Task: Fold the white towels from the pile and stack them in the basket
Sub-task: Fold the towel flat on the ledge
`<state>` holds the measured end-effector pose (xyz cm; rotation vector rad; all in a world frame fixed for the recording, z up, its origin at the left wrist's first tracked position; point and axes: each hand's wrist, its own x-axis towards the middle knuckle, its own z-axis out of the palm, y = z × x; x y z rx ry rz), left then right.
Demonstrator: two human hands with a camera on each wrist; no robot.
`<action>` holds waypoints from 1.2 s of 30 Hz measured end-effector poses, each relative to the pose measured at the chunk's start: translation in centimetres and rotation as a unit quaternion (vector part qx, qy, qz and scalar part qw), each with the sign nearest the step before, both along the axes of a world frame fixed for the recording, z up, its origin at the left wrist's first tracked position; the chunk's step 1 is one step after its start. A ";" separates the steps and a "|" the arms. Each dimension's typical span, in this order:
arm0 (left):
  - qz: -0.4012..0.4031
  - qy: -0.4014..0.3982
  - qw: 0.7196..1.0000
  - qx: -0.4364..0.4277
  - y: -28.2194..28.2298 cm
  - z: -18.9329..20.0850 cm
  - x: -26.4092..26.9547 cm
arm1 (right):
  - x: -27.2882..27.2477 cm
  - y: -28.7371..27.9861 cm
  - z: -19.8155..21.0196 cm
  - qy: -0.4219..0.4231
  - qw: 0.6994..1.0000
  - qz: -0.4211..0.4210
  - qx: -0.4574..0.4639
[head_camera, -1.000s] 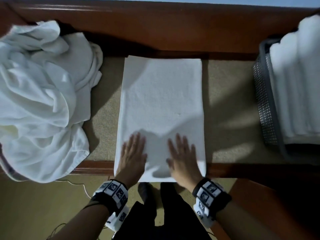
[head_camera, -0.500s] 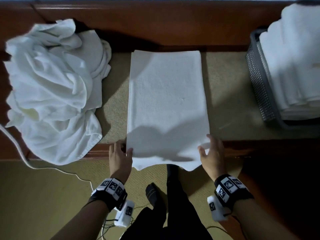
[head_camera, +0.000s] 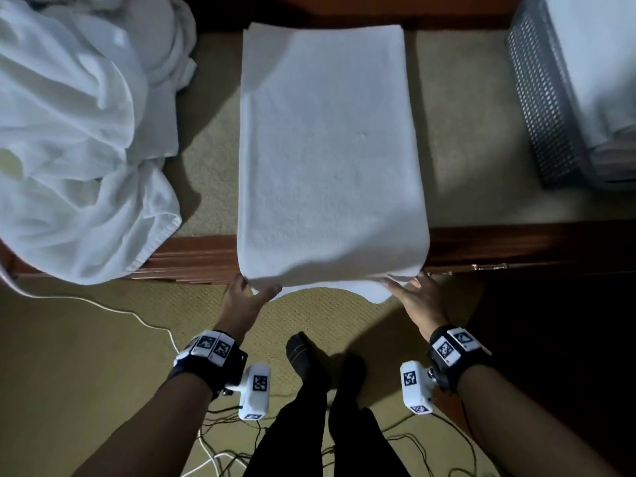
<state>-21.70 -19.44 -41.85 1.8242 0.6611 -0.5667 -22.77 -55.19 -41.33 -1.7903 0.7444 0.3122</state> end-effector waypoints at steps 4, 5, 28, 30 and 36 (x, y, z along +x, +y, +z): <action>-0.081 -0.021 0.996 0.033 0.1 -0.8 -0.2 | -0.1 0.1 -0.2 -0.002 0.998 0.034 0.049; -0.110 -0.023 0.993 0.033 0.2 -1.3 -0.6 | -0.4 0.0 -0.1 0.008 0.997 0.042 0.064; 0.042 -0.137 0.983 -0.117 -1.3 17.7 -16.0 | -15.9 -4.3 14.5 -0.085 0.992 0.084 0.046; 0.020 -0.184 0.977 -0.107 -1.7 20.9 -16.0 | -15.4 -4.4 17.9 -0.146 0.982 0.115 0.017; 0.009 -0.168 0.974 -0.153 -0.1 26.4 -13.3 | -12.8 -7.4 24.7 -0.134 0.944 0.297 -0.043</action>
